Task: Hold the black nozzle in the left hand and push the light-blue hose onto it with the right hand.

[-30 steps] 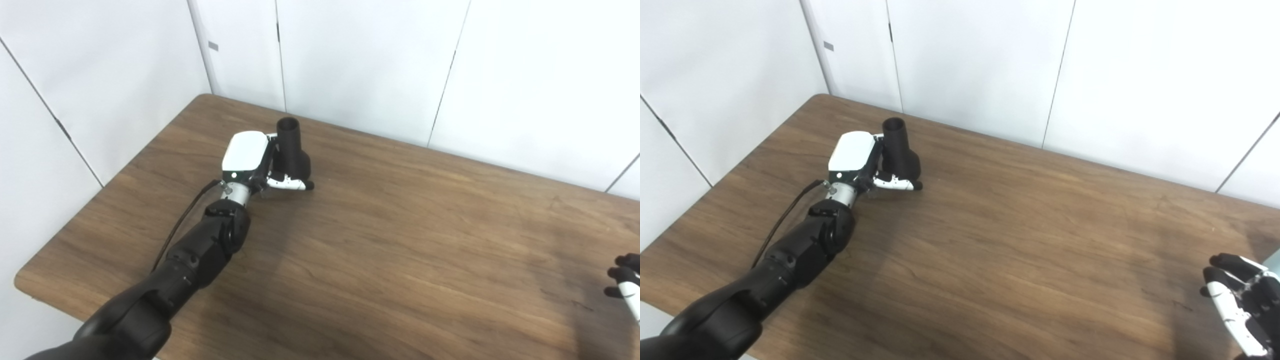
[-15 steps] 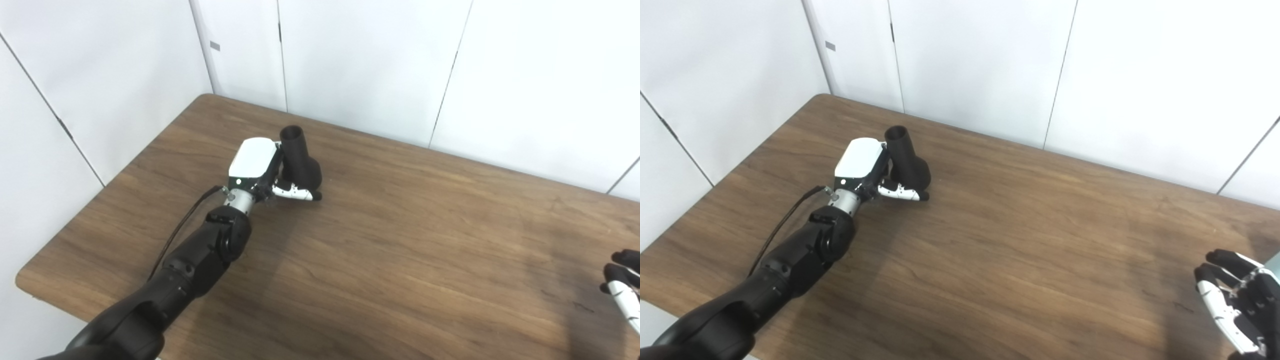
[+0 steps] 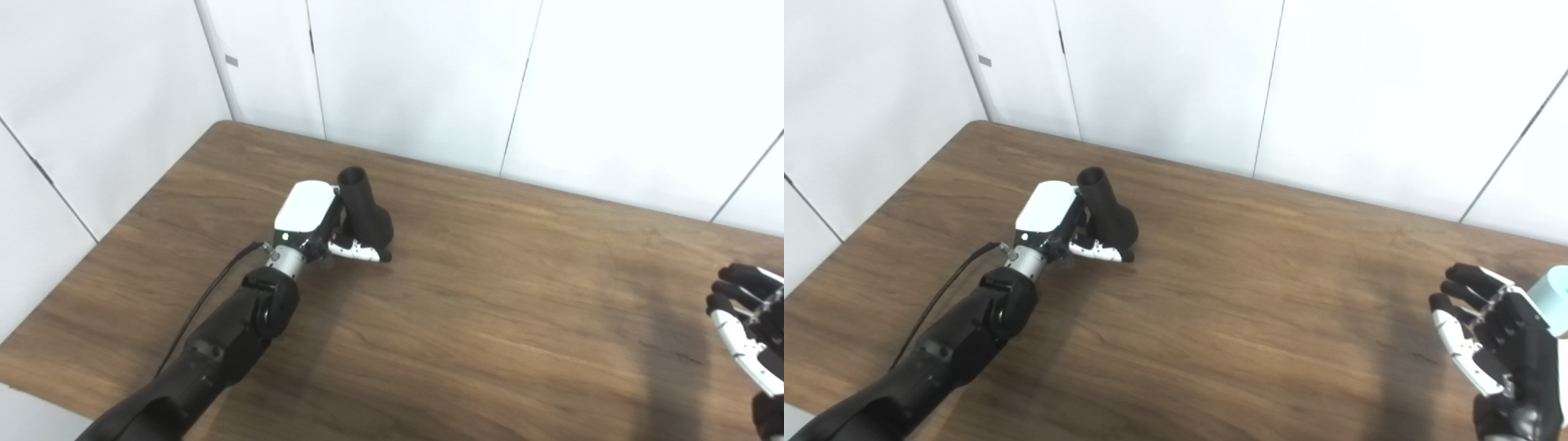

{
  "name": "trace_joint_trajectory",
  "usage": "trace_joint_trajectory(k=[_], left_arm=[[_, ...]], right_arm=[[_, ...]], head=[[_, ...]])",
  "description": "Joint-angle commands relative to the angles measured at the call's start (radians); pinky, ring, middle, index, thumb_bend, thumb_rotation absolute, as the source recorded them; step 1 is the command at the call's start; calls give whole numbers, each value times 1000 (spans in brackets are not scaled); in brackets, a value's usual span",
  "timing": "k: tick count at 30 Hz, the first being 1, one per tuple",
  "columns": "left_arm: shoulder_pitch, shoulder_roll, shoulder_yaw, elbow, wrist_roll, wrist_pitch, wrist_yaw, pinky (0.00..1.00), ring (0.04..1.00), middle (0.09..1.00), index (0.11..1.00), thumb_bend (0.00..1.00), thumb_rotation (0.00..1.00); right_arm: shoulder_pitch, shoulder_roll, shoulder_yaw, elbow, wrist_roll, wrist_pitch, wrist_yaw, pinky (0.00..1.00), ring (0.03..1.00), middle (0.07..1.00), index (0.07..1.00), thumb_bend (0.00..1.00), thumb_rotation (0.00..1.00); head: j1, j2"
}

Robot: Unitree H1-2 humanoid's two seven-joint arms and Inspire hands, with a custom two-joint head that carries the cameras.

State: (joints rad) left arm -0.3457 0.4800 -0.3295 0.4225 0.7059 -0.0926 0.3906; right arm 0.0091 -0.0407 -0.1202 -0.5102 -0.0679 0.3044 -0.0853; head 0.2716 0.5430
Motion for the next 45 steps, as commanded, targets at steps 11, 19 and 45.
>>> trace_joint_trajectory(k=[11,19,45], left_arm=[[108,-74,-102,-117,12,-80,-138,338,227,471,480,525,0],[127,-63,-108,-154,10,-149,-174,504,402,452,505,522,0],[105,-84,-215,-130,123,-290,-163,549,483,472,473,505,0]], right_arm=[[-13,3,-44,-93,-27,-30,-36,487,612,626,588,157,0],[23,4,-94,145,-6,-306,-83,623,705,708,677,233,0],[-15,30,-171,202,-113,-475,-249,460,547,566,568,486,257]], head=[[-159,20],[-263,33],[-460,61]])
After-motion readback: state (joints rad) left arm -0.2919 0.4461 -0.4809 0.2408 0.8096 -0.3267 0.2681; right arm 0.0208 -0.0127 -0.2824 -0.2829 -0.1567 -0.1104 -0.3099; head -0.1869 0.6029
